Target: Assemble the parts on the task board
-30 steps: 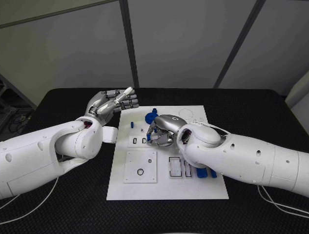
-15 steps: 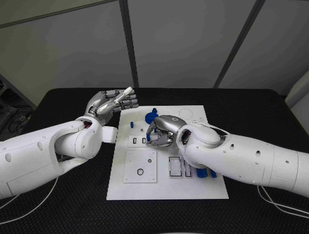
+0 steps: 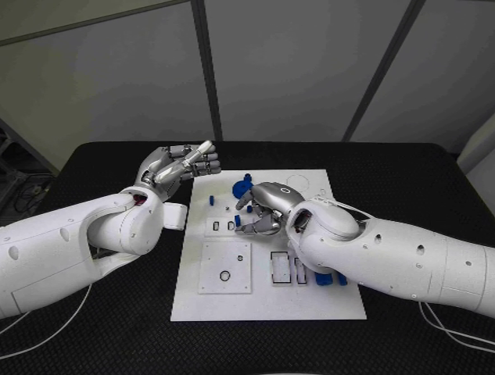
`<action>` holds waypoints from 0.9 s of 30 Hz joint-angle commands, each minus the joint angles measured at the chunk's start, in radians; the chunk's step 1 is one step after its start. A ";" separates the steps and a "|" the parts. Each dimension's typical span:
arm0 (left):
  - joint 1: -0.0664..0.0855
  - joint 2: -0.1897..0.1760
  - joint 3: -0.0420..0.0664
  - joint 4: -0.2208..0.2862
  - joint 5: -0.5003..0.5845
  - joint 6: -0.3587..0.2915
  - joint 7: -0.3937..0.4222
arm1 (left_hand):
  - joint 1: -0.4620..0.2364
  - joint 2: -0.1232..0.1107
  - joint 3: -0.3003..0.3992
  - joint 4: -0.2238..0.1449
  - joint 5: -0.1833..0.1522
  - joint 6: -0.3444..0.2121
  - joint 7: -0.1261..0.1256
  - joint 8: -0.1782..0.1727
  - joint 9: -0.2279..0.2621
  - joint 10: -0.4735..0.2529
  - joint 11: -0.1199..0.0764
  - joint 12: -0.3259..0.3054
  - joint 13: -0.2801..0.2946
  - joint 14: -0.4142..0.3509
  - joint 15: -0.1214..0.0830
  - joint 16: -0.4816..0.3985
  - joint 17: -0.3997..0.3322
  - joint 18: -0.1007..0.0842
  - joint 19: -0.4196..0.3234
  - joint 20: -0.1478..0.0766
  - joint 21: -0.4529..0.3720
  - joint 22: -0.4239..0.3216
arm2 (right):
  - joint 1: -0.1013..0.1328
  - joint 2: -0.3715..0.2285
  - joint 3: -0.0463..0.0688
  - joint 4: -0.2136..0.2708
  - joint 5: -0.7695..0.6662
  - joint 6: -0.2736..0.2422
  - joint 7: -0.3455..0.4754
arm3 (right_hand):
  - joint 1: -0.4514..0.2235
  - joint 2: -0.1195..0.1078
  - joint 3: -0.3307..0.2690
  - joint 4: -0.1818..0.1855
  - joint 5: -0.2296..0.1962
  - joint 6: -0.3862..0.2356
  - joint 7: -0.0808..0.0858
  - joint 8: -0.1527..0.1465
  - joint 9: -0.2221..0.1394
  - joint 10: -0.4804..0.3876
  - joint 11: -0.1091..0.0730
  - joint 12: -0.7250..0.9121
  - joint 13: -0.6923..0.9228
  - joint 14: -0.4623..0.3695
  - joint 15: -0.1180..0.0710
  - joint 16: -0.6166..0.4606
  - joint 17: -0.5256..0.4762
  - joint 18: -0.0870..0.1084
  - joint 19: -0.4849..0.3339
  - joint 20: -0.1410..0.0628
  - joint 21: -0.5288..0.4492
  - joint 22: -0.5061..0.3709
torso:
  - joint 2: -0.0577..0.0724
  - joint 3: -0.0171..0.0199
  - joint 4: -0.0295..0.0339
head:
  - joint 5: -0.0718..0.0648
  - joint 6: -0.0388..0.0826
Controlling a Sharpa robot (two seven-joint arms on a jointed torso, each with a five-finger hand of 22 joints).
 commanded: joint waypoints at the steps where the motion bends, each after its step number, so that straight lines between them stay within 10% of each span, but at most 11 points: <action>1: 0.001 -0.002 0.001 -0.006 -0.076 0.028 -0.046 | -0.004 0.012 0.001 -0.011 -0.004 0.022 -0.004 -0.002 0.001 0.034 -0.010 0.011 0.002 0.049 -0.014 0.019 0.007 0.018 0.039 -0.012 0.023 0.008 | 0.002 -0.015 0.001 0.019 0.045 -0.159 0.098 | 0.025 0.005 -0.008 0.006 0.012 -0.019 0.001 -0.001 -0.002 -0.010 0.000 -0.006 0.030 0.104 0.007 0.003 0.256 0.006 -0.004 0.009 -0.007 -0.005 | -0.002 -0.0002 -0.0019 | 0.001 0.003; 6: 0.002 -0.010 0.001 -0.034 -0.225 0.084 -0.179 | -0.004 0.015 0.010 -0.016 -0.004 0.105 -0.045 0.025 0.007 0.185 -0.066 0.060 0.017 0.250 -0.081 0.106 0.058 0.020 0.180 -0.072 0.106 0.040 | 0.009 -0.077 0.006 0.073 0.220 -0.182 0.256 | 0.071 0.039 0.007 0.001 0.027 0.006 -0.004 0.020 0.005 -0.027 -0.004 -0.022 0.008 0.095 0.004 -0.011 0.221 0.015 -0.030 0.009 -0.032 -0.048 | -0.012 0.0008 -0.0057 | 0.007 0.007; 14: 0.022 0.000 0.001 -0.079 -0.529 0.203 -0.458 | -0.072 -0.001 0.019 0.044 0.003 0.165 -0.110 0.044 0.016 0.382 -0.146 0.183 0.109 0.462 -0.176 0.421 0.258 0.013 0.392 -0.177 0.296 0.136 | 0.041 -0.210 0.056 0.152 0.432 -0.099 0.299 | 0.088 0.059 0.011 -0.017 0.033 0.060 -0.020 0.056 0.012 -0.063 -0.019 -0.067 -0.044 0.083 -0.009 -0.031 0.177 0.027 -0.064 -0.002 -0.070 -0.110 | -0.036 0.0028 -0.0111 | 0.025 -0.005; 16: 0.033 0.009 0.001 -0.091 -0.615 0.233 -0.539 | -0.084 -0.023 0.011 0.054 0.001 0.164 -0.122 0.048 0.022 0.388 -0.157 0.245 0.169 0.487 -0.188 0.826 0.661 0.008 0.448 -0.192 0.387 0.190 | 0.054 -0.248 0.062 0.165 0.462 -0.094 0.284 | 0.084 0.059 0.008 -0.016 0.033 0.063 -0.021 0.059 0.012 -0.063 -0.021 -0.069 -0.047 0.082 -0.011 -0.034 0.172 0.027 -0.066 -0.004 -0.073 -0.115 | -0.042 0.0032 -0.0140 | 0.027 -0.009; 18: 0.046 0.020 0.001 -0.103 -0.692 0.268 -0.619 | -0.092 -0.037 0.003 0.062 -0.002 0.164 -0.127 0.059 0.030 0.370 -0.159 0.331 0.254 0.473 -0.195 1.004 0.859 0.010 0.452 -0.205 0.465 0.244 | 0.067 -0.283 0.066 0.172 0.484 -0.090 0.267 | 0.076 0.058 0.003 -0.014 0.034 0.065 -0.023 0.062 0.011 -0.065 -0.023 -0.074 -0.054 0.081 -0.013 -0.036 0.168 0.029 -0.068 -0.006 -0.079 -0.122 | -0.048 0.0041 -0.0171 | 0.032 -0.012; 27: 0.113 0.119 -0.016 -0.177 -0.884 0.422 -0.893 | -0.219 -0.017 -0.102 0.127 -0.018 0.182 -0.146 0.144 0.085 0.326 -0.175 0.768 0.700 0.440 -0.206 1.100 0.959 -0.038 0.508 -0.213 0.821 0.688 | 0.086 -0.358 0.072 0.167 0.514 -0.104 0.192 | 0.048 0.048 -0.019 0.005 0.099 0.066 -0.031 0.072 0.007 -0.078 -0.030 -0.100 -0.087 0.069 -0.020 -0.062 0.121 0.037 -0.089 -0.014 -0.114 -0.175 | -0.067 0.0099 -0.0228 | 0.047 -0.024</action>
